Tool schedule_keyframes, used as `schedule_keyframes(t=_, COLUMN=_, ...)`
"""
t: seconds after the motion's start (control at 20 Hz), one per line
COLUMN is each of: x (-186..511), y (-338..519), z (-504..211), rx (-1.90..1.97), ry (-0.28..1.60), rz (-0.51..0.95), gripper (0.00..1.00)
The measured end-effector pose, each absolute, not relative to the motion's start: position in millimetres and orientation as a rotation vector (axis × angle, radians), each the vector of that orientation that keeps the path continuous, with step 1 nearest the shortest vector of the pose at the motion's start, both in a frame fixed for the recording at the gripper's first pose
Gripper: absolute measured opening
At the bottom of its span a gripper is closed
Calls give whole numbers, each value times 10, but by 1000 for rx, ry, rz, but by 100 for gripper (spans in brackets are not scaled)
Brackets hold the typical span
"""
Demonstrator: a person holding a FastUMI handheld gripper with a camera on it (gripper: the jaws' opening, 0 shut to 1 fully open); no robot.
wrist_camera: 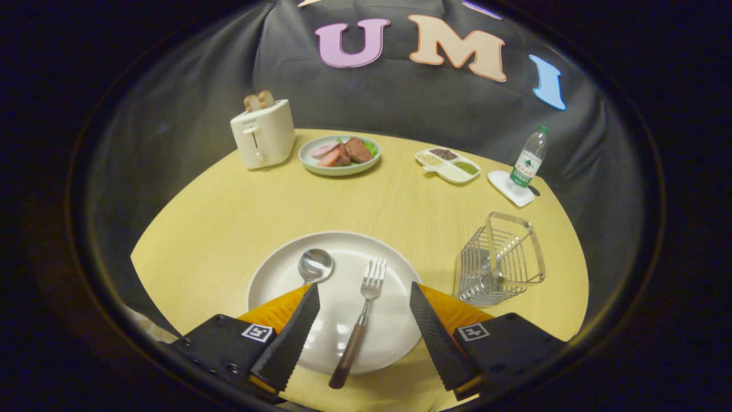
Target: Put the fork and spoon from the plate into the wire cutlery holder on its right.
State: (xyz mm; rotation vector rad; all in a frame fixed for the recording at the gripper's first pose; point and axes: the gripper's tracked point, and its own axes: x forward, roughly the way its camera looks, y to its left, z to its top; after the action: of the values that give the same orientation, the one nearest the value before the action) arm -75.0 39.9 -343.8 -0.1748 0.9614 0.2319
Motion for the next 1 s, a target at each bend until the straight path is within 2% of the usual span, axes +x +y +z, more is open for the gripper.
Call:
schedule_keyframes(t=0.15, x=-846, y=363, z=-3621, rx=-198, ry=1022, rz=234, gripper=97)
schedule_keyframes(t=0.3, x=-934, y=310, z=-3746, rx=-213, ry=1076, rz=220, gripper=87)
schedule_keyframes(t=1.0, x=-1099, y=308, z=-3949, rx=-183, ry=1209, rz=227, gripper=30)
